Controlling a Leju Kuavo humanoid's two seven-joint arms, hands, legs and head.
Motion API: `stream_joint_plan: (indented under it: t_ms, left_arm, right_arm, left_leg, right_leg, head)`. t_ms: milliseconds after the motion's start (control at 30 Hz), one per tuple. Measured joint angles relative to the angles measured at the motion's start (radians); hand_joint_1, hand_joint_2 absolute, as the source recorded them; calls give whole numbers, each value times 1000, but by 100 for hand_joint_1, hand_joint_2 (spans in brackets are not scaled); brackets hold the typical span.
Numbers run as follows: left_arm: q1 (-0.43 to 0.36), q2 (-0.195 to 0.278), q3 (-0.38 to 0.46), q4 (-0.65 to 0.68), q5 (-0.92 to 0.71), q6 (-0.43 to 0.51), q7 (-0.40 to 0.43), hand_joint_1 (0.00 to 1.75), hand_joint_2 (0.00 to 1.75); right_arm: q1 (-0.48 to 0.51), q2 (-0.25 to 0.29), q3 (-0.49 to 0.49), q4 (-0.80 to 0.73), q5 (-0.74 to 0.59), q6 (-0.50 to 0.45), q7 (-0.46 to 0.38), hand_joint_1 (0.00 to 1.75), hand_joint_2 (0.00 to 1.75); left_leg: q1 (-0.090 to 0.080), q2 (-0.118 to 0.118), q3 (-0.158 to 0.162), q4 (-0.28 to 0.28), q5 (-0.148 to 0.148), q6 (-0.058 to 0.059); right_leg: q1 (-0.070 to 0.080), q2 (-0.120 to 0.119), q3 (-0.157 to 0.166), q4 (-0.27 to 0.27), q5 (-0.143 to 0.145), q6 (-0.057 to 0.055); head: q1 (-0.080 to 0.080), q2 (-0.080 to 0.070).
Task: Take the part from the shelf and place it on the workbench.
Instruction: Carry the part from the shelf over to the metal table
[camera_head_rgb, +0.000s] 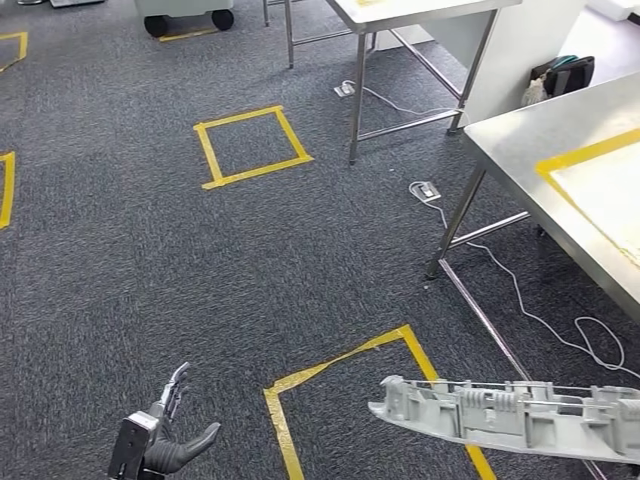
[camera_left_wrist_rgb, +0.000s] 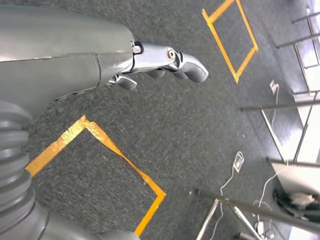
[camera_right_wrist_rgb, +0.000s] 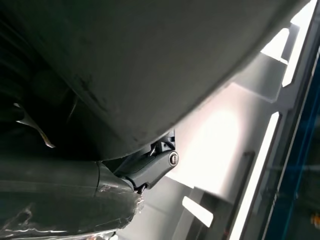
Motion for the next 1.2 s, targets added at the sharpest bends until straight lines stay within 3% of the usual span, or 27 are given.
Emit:
stream_joint_plan:
  t_ms: [67,133,200,267,333,367,400,433,533,600,667,733,767,833,900,933,967,1033,1100,1200]
  left_arm:
    - [-3,0,1,0,-4,-3,-1,0,175]
    - [-8,0,1,0,-7,-6,-2,0,175]
    - [-15,-1,0,0,-8,-9,-2,0,175]
    - [-21,0,-3,2,-8,-10,-3,0,175]
    - [-24,1,-7,6,-7,-9,-4,0,175]
    - [-24,1,-8,8,-7,-8,-4,0,175]
    - [-25,2,-10,9,-7,-8,-4,0,175]
    - [-25,2,-11,11,-6,-7,-4,0,175]
    - [-34,6,-19,14,-2,-6,-5,0,175]
    - [-43,9,-28,19,5,-3,-6,0,175]
    - [-52,13,-39,24,12,0,-7,0,175]
    - [-58,15,-49,28,19,3,-7,0,175]
    - [-60,16,-53,30,21,4,-8,0,175]
    - [-61,18,-59,36,25,7,-8,0,175]
    - [-61,22,-61,43,29,9,-8,0,175]
    - [-61,23,-63,46,31,10,-7,0,175]
    - [-61,24,-65,48,33,11,-7,0,175]
    - [-62,27,-70,52,34,12,-6,0,175]
    - [-62,30,-74,54,37,14,-2,0,175]
    - [-63,34,-80,54,43,15,4,0,175]
  right_arm:
    - [-23,20,-61,-23,-36,0,-47,175,175]
    - [-44,45,-125,-51,-61,0,-103,175,175]
    - [-68,72,-188,-85,-75,0,-153,175,175]
    - [-98,96,-240,-122,-69,0,-175,175,175]
    - [-124,111,-278,-152,-54,1,-176,175,175]
    - [-133,117,-293,-163,-50,1,-176,175,175]
    - [-139,122,-306,-172,-47,1,-176,175,175]
    - [-145,126,-317,-180,-43,1,-176,175,175]
    - [-174,137,-348,-214,-7,1,-176,175,175]
    - [-195,140,-366,-246,37,1,-176,175,175]
    - [-208,141,-381,-274,76,1,-176,175,175]
    - [-216,142,-391,-298,106,1,-176,175,175]
    - [-221,142,-393,-307,118,1,-176,175,175]
    - [-227,142,-395,-317,132,1,-176,175,175]
    - [-229,142,-395,-318,137,1,-176,175,175]
    - [-229,142,-395,-317,137,1,-176,175,175]
    - [-229,142,-395,-318,137,1,-176,175,175]
    - [-229,142,-395,-318,137,2,-176,175,175]
    - [-231,142,-396,-319,145,2,-176,175,175]
    - [-231,142,-398,-327,174,2,-176,175,175]
  left_leg:
    - [-6,12,5,2,-4,-9]
    - [-8,23,6,2,-3,-17]
    - [-3,12,3,10,-14,-29]
    - [0,-22,-30,86,-63,-37]
    - [0,-42,-96,224,-125,-38]
    - [0,-46,-123,274,-139,-36]
    - [0,-48,-134,293,-133,-34]
    - [0,-51,-128,273,-110,-31]
    - [1,-85,-42,86,-12,-22]
    - [0,-106,-12,16,4,-18]
    - [-2,-99,-11,3,7,-9]
    - [-1,-84,-9,-6,14,4]
    - [0,-76,-7,-10,16,9]
    - [-1,-58,-7,-11,16,14]
    - [-2,-38,-7,-10,16,15]
    - [-2,-29,-7,-10,15,14]
    - [-2,-21,-6,-10,14,12]
    - [-4,-7,-3,-8,10,6]
    - [-8,3,-2,-2,6,-4]
    - [-10,15,-2,0,4,-17]
  right_leg:
    - [3,-19,45,-76,16,-9]
    - [5,-6,44,-80,16,-23]
    - [5,9,41,-82,20,-36]
    - [2,25,40,-85,25,-48]
    - [4,43,37,-85,27,-55]
    - [5,54,37,-85,27,-56]
    - [6,64,36,-85,28,-57]
    - [6,76,36,-85,29,-57]
    - [6,107,34,-83,32,-50]
    - [4,123,27,-83,37,-39]
    - [0,135,19,-87,43,-25]
    - [0,113,4,-67,29,-16]
    - [2,92,-14,-29,6,-13]
    - [5,52,-67,93,-58,-8]
    - [4,40,-106,183,-90,-3]
    - [4,37,-102,182,-81,-1]
    - [3,33,-79,143,-57,0]
    - [3,11,-2,11,-4,1]
    - [6,-6,48,-75,16,-8]
    - [8,8,49,-86,16,-30]
  head:
    - [-2,0]
    - [-3,0]
    - [-3,0]
    - [-4,0]
    - [-4,0]
    - [-4,0]
    - [-4,0]
    - [-4,0]
    - [-4,0]
    - [-3,0]
    - [-2,0]
    - [0,0]
    - [1,0]
    - [4,0]
    - [4,0]
    - [4,0]
    - [4,0]
    - [4,0]
    - [5,0]
    - [5,0]
